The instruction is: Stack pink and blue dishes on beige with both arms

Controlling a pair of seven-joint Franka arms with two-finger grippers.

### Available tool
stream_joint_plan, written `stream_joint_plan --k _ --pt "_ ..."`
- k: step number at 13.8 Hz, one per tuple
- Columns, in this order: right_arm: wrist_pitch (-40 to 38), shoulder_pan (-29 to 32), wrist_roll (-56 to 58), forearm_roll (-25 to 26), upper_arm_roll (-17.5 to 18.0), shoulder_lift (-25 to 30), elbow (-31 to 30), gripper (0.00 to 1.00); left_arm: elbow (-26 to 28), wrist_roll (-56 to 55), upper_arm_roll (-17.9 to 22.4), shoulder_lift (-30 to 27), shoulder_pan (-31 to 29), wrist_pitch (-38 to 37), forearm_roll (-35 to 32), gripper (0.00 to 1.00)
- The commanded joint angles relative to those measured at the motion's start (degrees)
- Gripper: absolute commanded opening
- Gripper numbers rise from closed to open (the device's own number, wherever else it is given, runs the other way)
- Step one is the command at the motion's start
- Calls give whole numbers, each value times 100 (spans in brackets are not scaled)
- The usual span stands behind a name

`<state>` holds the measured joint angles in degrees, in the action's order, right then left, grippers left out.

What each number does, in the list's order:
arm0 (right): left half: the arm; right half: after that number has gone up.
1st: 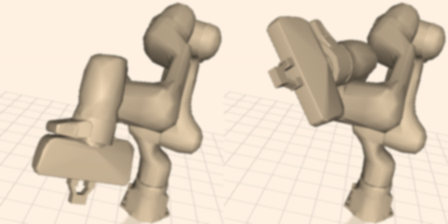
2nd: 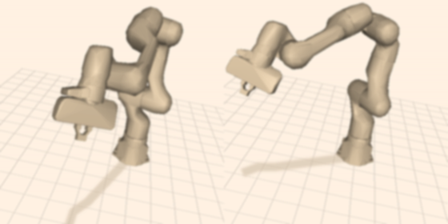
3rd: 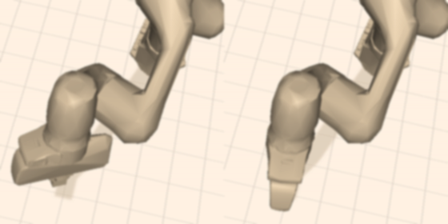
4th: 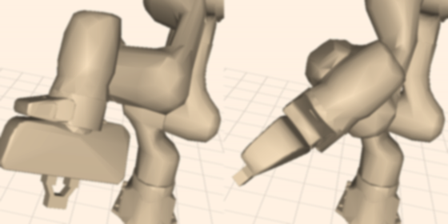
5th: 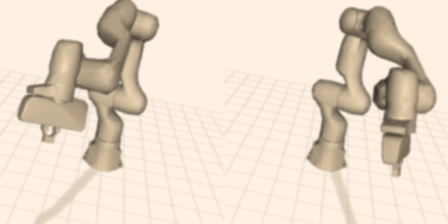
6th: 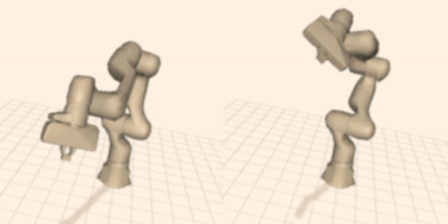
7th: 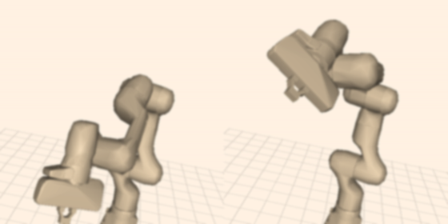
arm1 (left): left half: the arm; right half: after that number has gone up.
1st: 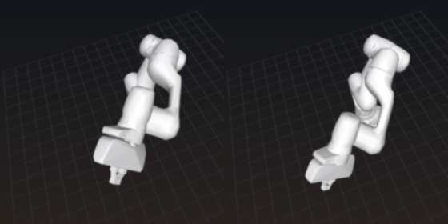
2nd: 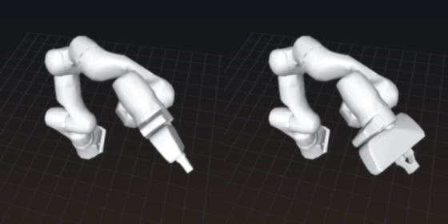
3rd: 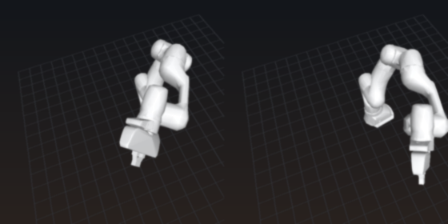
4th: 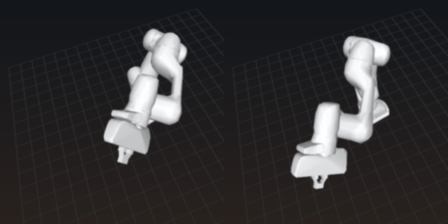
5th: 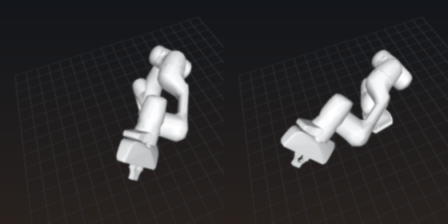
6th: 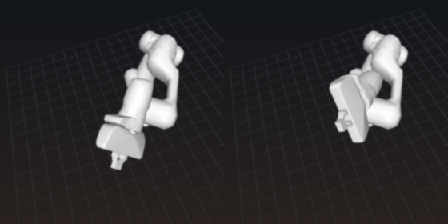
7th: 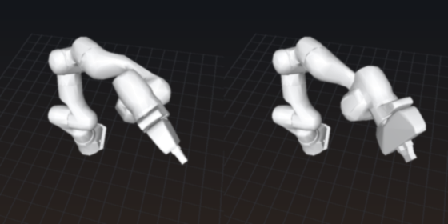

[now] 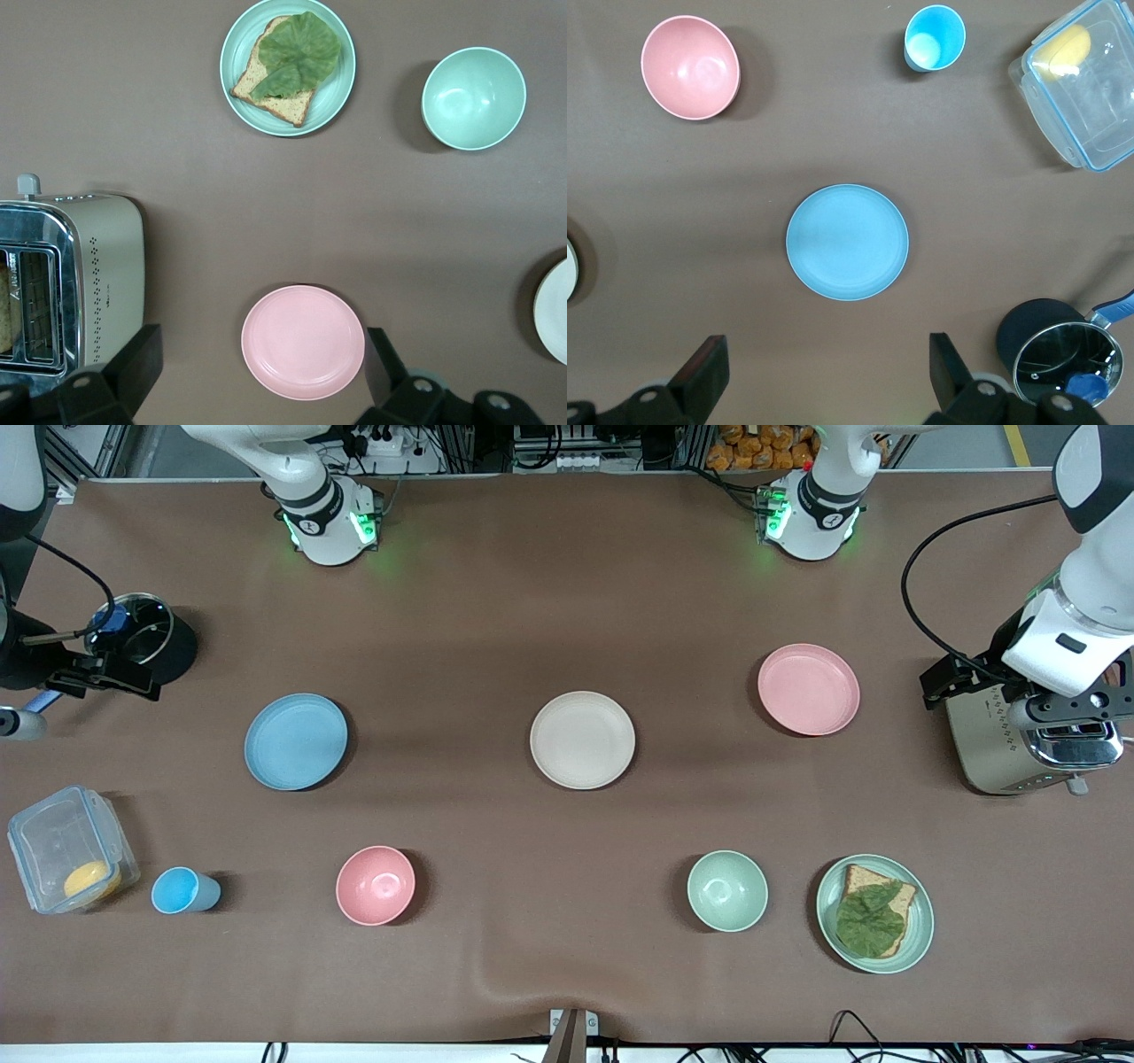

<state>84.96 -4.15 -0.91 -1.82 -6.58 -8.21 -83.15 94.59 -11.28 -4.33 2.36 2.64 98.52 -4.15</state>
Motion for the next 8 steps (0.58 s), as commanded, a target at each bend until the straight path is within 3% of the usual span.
stream_joint_plan --k 1,8 --pt "-76 -24 -93 67 -19 -57 115 100 -107 74 -15 -17 -44 -157 37 100" --pt "-76 -24 -93 67 -19 -57 106 100 -125 73 -15 19 -35 -166 46 100"
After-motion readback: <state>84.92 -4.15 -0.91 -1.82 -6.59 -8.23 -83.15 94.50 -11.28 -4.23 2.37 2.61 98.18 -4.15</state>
